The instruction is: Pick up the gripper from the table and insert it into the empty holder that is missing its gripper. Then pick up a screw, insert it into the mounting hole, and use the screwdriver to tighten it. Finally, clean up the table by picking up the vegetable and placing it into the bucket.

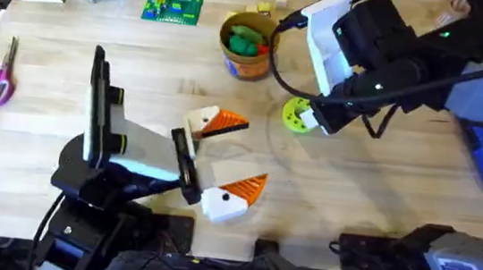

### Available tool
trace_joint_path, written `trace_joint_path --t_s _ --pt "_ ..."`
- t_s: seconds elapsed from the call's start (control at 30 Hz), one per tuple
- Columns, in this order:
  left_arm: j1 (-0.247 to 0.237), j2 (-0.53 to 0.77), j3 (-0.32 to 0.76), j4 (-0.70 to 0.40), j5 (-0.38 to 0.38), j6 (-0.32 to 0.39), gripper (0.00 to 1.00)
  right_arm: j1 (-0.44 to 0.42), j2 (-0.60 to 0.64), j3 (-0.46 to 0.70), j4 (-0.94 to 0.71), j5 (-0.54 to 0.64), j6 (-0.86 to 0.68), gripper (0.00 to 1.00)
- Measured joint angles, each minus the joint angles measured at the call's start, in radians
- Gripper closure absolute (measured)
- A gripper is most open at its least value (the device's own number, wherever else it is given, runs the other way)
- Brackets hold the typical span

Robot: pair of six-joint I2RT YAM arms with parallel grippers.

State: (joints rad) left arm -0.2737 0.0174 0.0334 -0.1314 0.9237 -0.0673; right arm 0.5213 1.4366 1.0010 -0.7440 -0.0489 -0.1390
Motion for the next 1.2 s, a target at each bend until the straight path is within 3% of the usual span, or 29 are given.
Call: trace_joint_path --t_s 0.17,0.43,0.73,1.2 --pt "0.000 0.000 0.000 0.000 0.000 0.000 0.009 0.002 -0.001 0.077 -0.108 0.000 0.000 0.994" --pt "0.000 0.000 0.000 0.000 0.000 0.000 0.009 0.051 0.006 0.322 -0.219 -0.024 -0.016 0.994" --pt "0.000 0.000 0.000 0.000 0.000 0.000 0.009 0.137 0.134 0.612 -0.353 -0.217 -0.080 0.994" --pt "0.000 0.000 0.000 0.000 0.000 0.000 0.009 0.342 0.149 0.666 -0.310 -0.283 -0.162 0.994"
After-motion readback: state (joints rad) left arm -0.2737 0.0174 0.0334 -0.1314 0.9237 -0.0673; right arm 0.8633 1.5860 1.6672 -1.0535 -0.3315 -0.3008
